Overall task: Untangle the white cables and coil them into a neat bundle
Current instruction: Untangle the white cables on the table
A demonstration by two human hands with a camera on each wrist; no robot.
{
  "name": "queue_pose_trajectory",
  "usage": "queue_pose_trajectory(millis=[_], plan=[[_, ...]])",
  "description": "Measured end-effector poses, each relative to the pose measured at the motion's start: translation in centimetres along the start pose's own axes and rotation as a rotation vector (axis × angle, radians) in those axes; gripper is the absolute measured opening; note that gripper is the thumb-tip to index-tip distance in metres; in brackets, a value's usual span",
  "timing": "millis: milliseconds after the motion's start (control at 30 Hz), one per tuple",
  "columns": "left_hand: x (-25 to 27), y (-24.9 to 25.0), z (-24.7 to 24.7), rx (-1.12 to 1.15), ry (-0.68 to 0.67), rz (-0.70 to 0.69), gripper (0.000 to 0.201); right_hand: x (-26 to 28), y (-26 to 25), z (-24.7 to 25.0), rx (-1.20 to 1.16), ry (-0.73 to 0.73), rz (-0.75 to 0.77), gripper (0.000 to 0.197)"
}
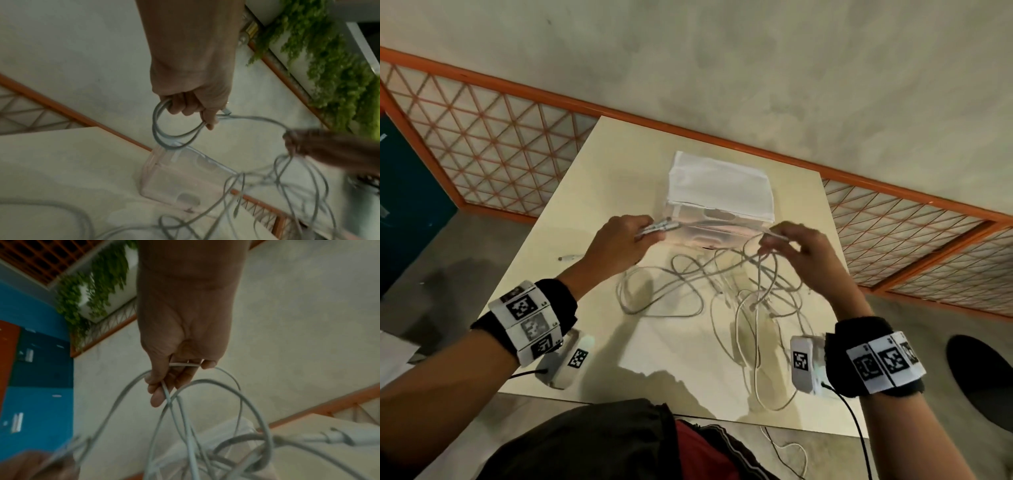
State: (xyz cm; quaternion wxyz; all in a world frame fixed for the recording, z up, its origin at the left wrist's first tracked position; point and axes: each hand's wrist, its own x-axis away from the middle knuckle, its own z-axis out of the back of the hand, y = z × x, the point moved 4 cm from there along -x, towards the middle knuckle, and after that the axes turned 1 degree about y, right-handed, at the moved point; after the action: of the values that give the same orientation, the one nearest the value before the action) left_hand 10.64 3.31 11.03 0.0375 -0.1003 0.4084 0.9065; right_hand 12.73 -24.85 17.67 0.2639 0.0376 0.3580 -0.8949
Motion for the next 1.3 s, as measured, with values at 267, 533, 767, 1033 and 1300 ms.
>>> queue_pose_trajectory(millis=[267, 533, 767, 1033, 1300], plan=[[0.4, 0.8, -1.4, 0.246, -0.154, 0.094, 0.011, -1.9, -5.3, 2.6, 0.358, 0.134, 0.028, 0.014], [1.1, 2.5, 1.4, 0.355, 0.184, -0.054, 0.028, 0.0, -1.3, -3.6, 0.229, -0.207, -0.232, 0.012], [0.9, 6.0, -2.5, 0.086, -0.236, -0.149, 0.026, -1.0, -4.4, -4.0, 0.166, -0.175, -0.132, 0.01], [0.3, 7.2, -0.6, 0.16, 0.021, -0.282, 0.039, 1.9, 0.6, -6.7, -0.011, -0.4, -0.271, 0.011], [-0.1, 7.1, 0.7, 0.162, 0.202, -0.34, 0.015, 3.4, 4.9, -7.3, 0.028, -0.332, -0.369, 0.019]])
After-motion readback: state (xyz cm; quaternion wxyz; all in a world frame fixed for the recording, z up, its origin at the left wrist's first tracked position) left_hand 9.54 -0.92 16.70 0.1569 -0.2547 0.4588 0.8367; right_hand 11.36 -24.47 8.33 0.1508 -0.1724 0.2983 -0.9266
